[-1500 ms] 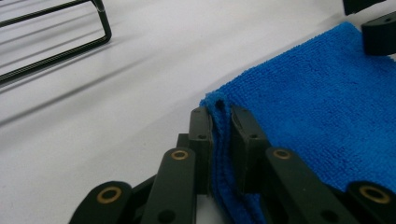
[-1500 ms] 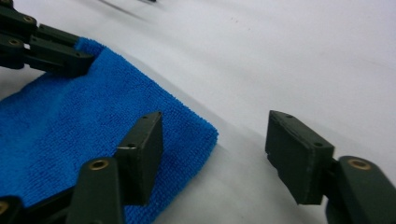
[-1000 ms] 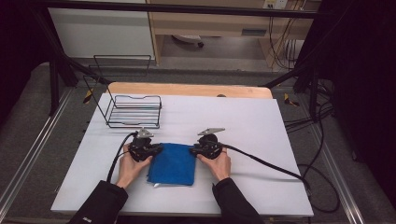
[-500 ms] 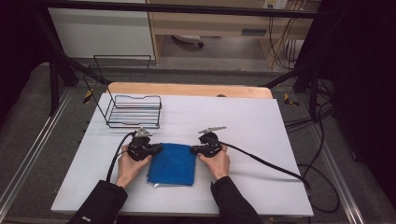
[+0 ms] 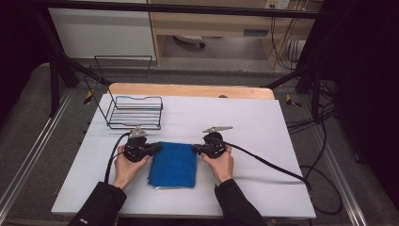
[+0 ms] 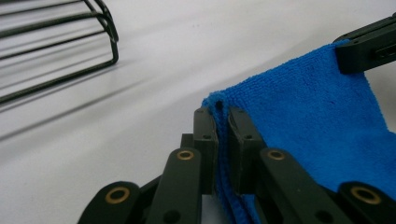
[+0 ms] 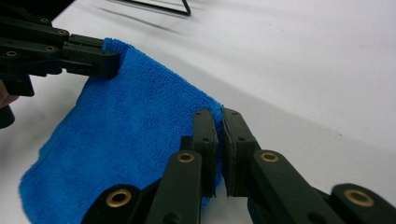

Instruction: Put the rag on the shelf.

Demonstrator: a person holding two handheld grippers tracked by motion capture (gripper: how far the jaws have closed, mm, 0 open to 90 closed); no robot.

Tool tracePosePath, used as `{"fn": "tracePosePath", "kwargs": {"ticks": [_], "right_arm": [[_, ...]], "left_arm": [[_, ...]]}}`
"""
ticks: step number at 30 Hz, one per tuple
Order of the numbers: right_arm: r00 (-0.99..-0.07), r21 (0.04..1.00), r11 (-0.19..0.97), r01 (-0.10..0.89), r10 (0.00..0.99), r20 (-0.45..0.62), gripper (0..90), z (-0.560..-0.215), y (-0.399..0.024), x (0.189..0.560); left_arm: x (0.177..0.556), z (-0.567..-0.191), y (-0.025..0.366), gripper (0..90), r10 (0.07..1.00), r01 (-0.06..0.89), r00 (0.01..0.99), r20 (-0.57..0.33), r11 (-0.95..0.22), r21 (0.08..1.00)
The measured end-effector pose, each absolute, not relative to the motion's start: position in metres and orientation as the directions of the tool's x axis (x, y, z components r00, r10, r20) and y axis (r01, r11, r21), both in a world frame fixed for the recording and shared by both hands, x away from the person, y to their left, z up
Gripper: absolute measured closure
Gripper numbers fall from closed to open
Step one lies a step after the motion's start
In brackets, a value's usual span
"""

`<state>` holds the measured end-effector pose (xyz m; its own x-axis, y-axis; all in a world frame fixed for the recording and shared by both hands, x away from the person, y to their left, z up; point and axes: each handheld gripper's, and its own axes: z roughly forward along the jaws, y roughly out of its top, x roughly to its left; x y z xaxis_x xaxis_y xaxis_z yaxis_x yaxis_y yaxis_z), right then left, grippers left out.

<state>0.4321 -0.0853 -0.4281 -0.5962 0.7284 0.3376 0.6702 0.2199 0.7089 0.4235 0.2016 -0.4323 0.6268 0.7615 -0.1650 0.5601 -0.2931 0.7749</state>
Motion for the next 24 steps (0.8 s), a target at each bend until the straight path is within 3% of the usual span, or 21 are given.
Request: {"fn": "tracePosePath", "kwargs": {"ticks": [24], "right_arm": [[-0.690, 0.825, 0.205, 0.527, 0.670, 0.275, 85.8, -0.397, -0.094, 0.405]], "left_arm": [[0.392, -0.399, 0.209, 82.8, 0.736, 0.447, 0.666, -0.124, -0.261, 0.856]]}}
